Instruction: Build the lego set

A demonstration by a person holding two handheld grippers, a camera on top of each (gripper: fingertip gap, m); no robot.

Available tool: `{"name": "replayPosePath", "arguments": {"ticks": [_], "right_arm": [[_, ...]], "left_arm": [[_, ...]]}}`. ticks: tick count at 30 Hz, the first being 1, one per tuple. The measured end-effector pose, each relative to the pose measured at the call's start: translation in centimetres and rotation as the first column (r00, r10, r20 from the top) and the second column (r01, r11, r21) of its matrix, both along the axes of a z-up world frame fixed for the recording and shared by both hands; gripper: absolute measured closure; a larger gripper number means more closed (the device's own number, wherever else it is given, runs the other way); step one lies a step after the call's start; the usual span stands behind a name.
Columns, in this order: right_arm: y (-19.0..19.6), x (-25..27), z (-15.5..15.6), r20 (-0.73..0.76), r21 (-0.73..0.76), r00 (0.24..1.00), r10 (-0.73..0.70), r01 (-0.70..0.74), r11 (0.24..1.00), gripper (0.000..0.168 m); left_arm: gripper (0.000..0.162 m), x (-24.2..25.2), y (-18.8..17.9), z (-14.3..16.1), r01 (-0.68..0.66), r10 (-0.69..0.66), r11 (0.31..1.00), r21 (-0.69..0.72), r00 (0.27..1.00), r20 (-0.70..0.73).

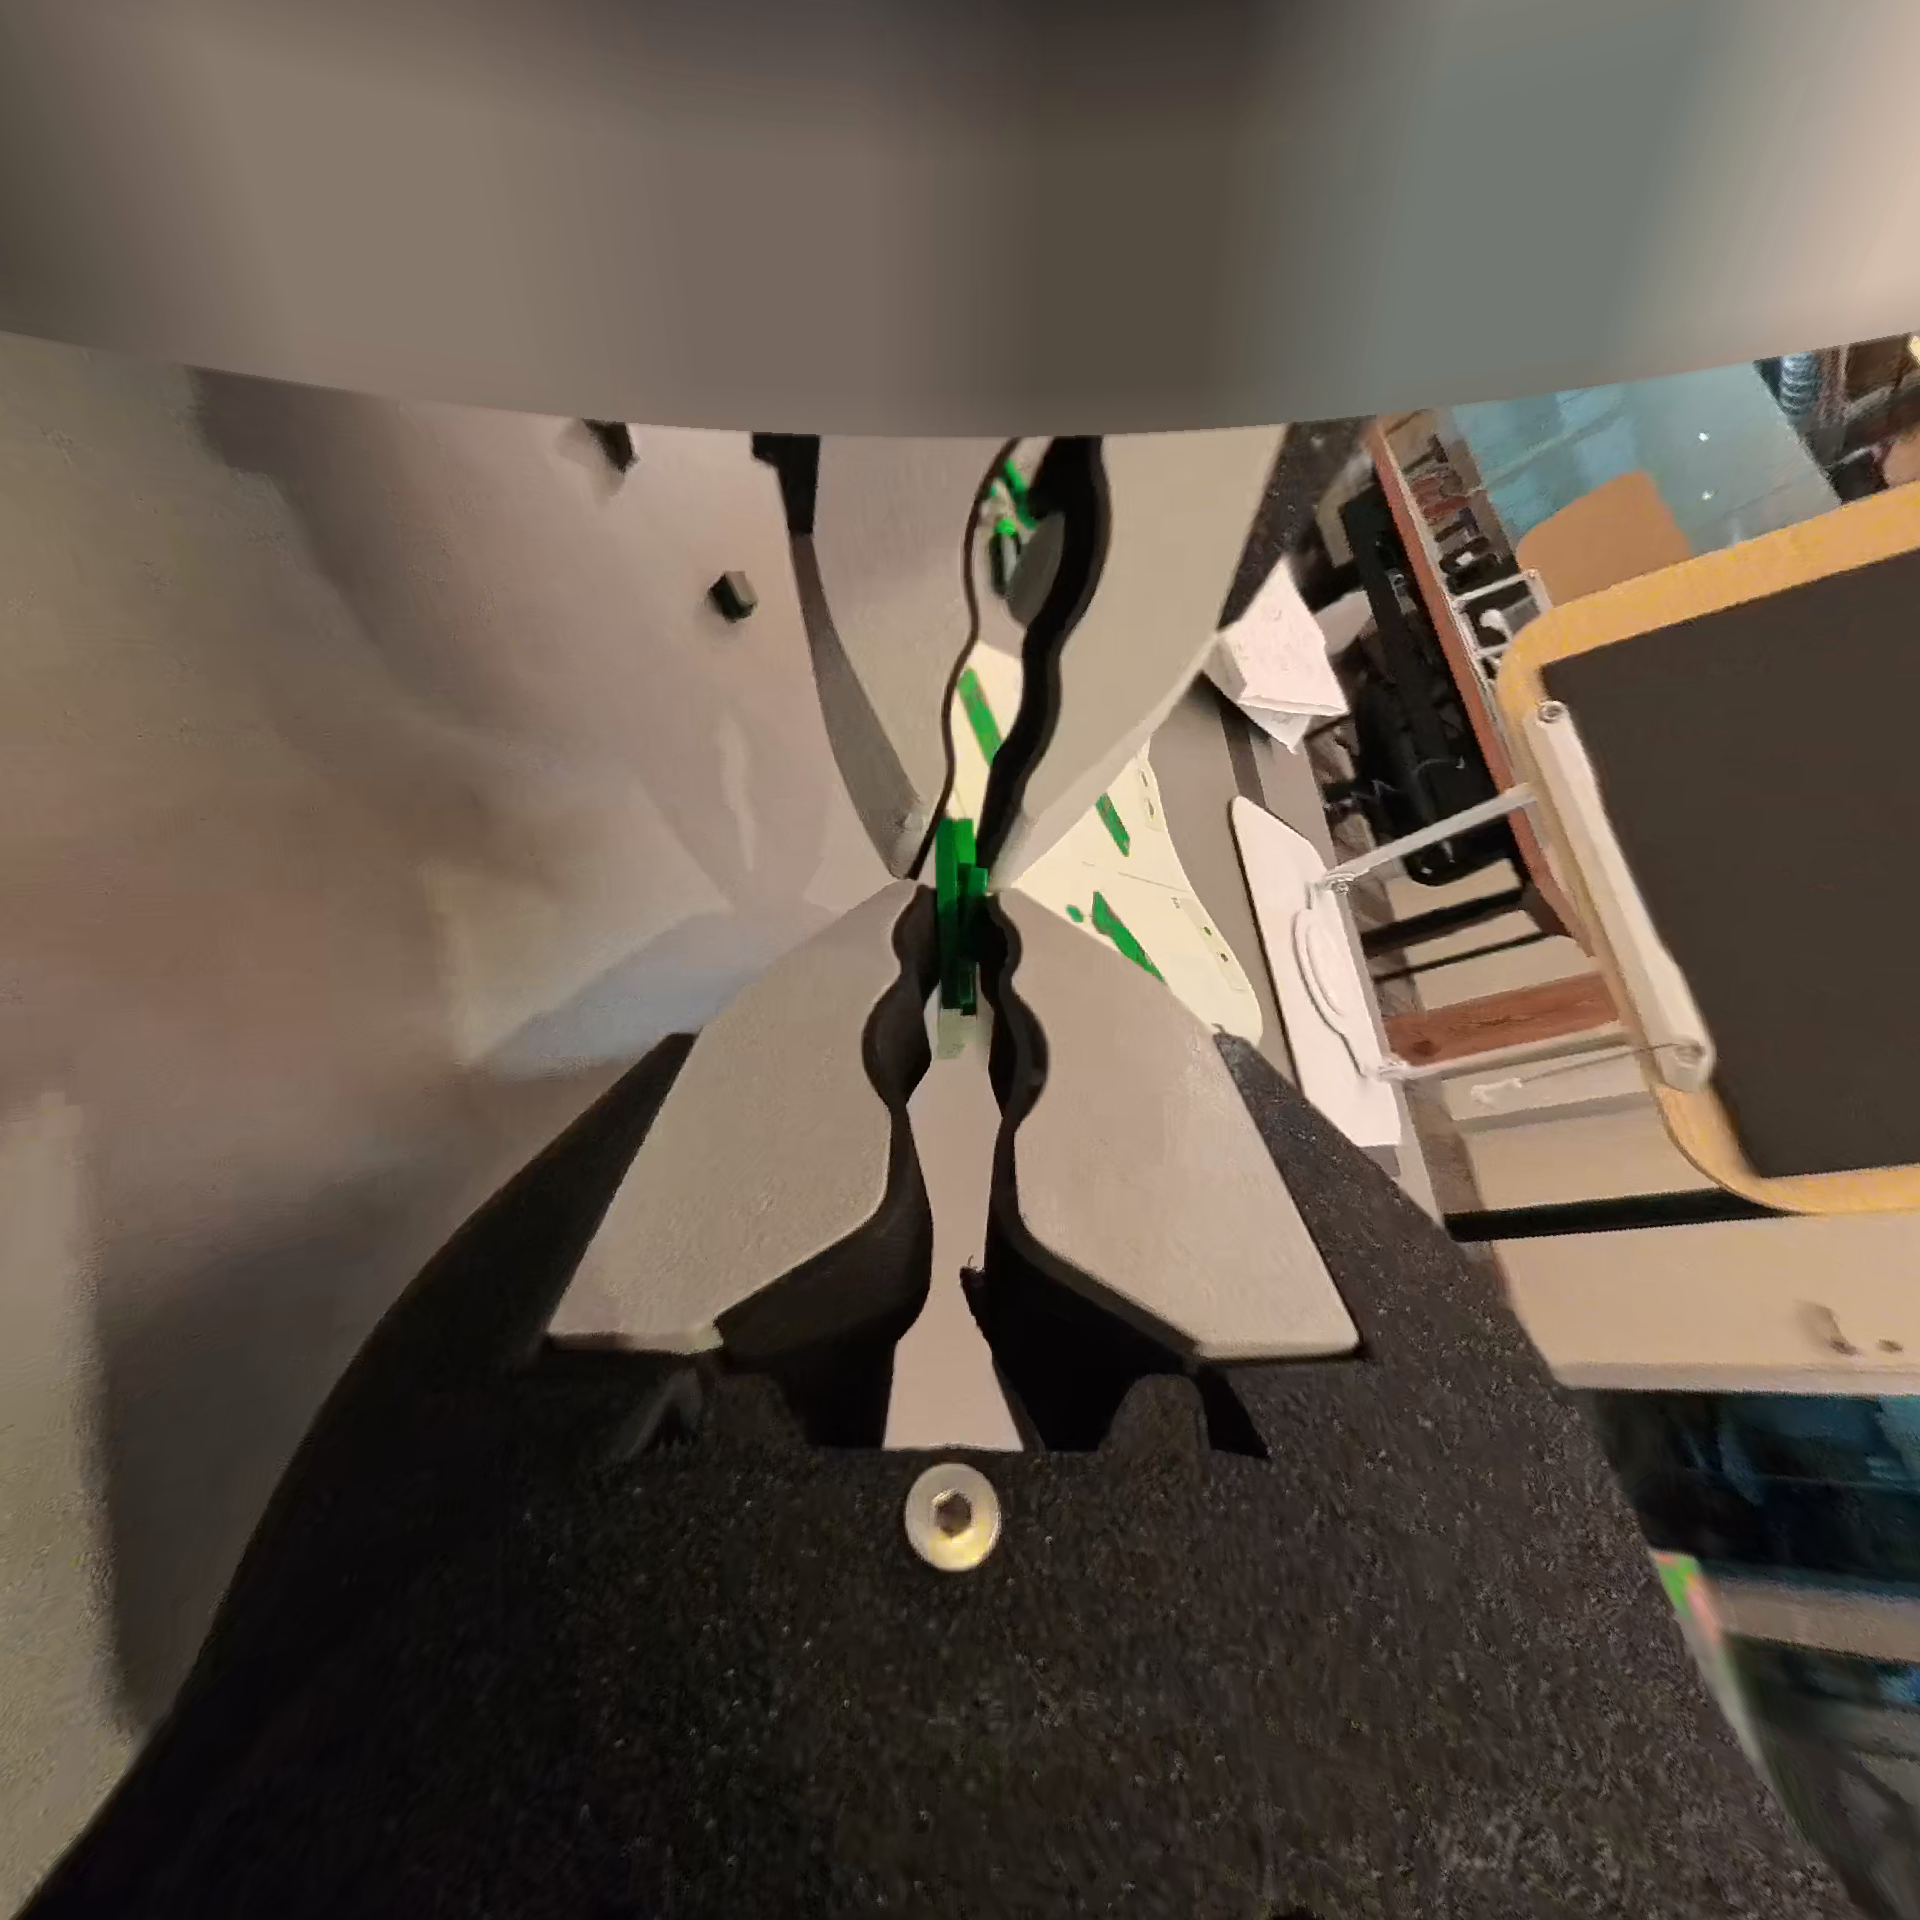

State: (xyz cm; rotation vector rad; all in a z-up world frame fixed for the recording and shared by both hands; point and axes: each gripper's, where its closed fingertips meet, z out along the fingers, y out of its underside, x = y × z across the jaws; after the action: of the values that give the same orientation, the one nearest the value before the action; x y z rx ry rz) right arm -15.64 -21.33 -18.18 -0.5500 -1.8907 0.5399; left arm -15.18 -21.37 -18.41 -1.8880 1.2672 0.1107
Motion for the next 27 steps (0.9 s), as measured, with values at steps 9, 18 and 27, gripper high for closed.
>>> {"name": "replayPosePath", "arguments": {"ticks": [9,18,27], "right_arm": [[-0.2,0.1,1.6,-0.034,-0.217,0.999,0.024,-0.031,0.976,0.161],[0.0,0.2,2.0,-0.029,-0.306,0.999,0.021,-0.029,0.952,0.161],[-0.1,0.1,1.5,-0.03,-0.236,0.999,0.013,-0.02,0.972,0.161]], "left_arm": [[0.154,0.2,0.1,1.7,0.047,-0.048,0.975,0.215,0.999,-0.002],[0.15,0.5,0.0,2.6,0.06,-0.076,0.959,0.278,0.996,0.049],[0.156,0.5,-0.1,2.4,0.05,-0.071,0.977,0.205,0.993,0.096]]}}
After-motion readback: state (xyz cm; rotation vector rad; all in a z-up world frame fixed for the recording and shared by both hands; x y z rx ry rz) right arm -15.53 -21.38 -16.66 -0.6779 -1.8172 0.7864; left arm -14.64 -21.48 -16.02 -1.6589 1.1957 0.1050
